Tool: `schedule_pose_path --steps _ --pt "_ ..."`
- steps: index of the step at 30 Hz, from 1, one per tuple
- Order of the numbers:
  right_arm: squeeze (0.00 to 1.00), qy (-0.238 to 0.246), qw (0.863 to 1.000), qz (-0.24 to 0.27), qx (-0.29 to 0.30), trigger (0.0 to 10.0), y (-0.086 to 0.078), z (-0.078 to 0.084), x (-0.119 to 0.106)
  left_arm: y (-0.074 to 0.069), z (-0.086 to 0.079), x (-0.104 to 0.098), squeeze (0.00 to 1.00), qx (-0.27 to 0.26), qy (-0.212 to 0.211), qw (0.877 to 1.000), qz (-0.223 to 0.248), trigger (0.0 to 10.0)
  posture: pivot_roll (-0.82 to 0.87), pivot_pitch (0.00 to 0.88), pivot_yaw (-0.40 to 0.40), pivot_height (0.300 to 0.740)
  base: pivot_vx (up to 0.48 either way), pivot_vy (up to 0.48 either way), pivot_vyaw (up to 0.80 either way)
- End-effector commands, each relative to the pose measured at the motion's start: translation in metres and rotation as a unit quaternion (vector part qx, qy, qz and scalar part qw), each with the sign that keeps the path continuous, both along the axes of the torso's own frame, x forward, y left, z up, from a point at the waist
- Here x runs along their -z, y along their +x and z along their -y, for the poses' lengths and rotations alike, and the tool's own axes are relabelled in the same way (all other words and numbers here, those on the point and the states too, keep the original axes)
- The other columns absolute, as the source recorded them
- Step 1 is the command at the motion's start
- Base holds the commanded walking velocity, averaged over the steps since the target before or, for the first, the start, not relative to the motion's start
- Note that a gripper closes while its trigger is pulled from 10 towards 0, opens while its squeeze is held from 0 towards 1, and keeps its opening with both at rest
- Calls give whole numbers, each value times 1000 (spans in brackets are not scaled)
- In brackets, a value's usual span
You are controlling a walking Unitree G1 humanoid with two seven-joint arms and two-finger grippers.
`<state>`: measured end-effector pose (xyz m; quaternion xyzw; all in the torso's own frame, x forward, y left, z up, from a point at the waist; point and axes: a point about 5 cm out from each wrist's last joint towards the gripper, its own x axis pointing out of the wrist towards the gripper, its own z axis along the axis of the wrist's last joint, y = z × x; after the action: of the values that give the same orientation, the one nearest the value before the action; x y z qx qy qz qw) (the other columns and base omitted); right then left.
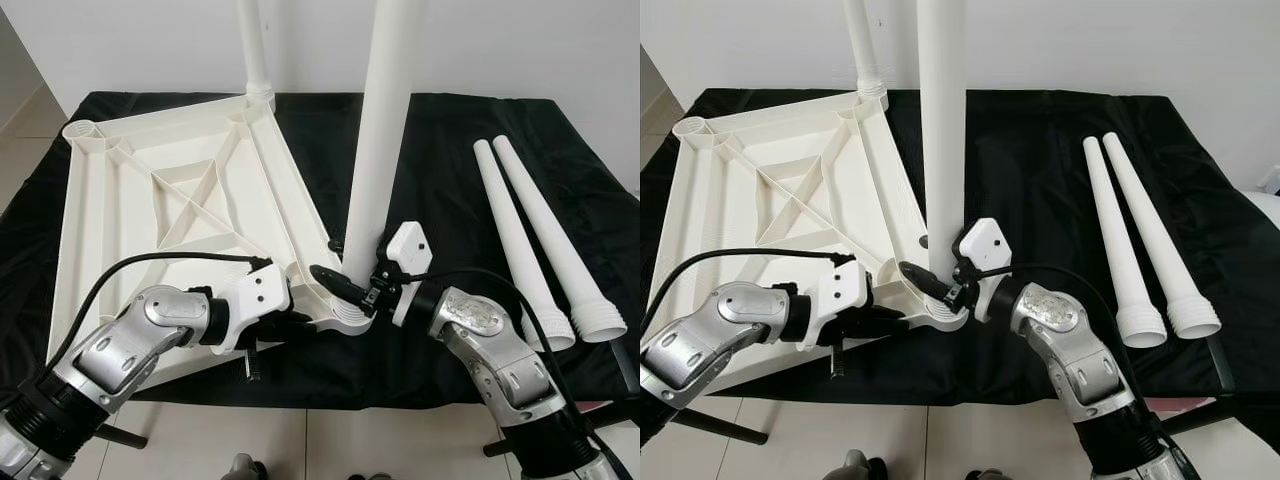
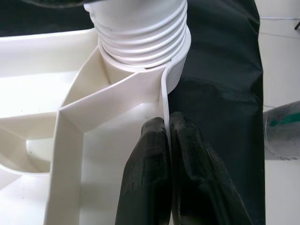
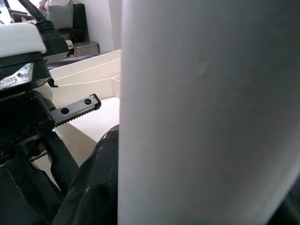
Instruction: Building children table
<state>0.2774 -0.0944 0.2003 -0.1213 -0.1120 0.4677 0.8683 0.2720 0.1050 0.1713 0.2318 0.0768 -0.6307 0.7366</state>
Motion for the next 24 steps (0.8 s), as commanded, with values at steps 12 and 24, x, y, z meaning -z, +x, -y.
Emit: schedule_pose_path --steps 12,24 --pt "0 -31 988 -77 131 0 8 -1 50 10 25 -39 0 17 -95 995 26 0 26 148 16 740 0 0 0" --pt "0 -32 854 -122 504 0 44 26 85 35 72 -55 0 -72 -170 983 8 0 35 164 22 740 0 0 0"
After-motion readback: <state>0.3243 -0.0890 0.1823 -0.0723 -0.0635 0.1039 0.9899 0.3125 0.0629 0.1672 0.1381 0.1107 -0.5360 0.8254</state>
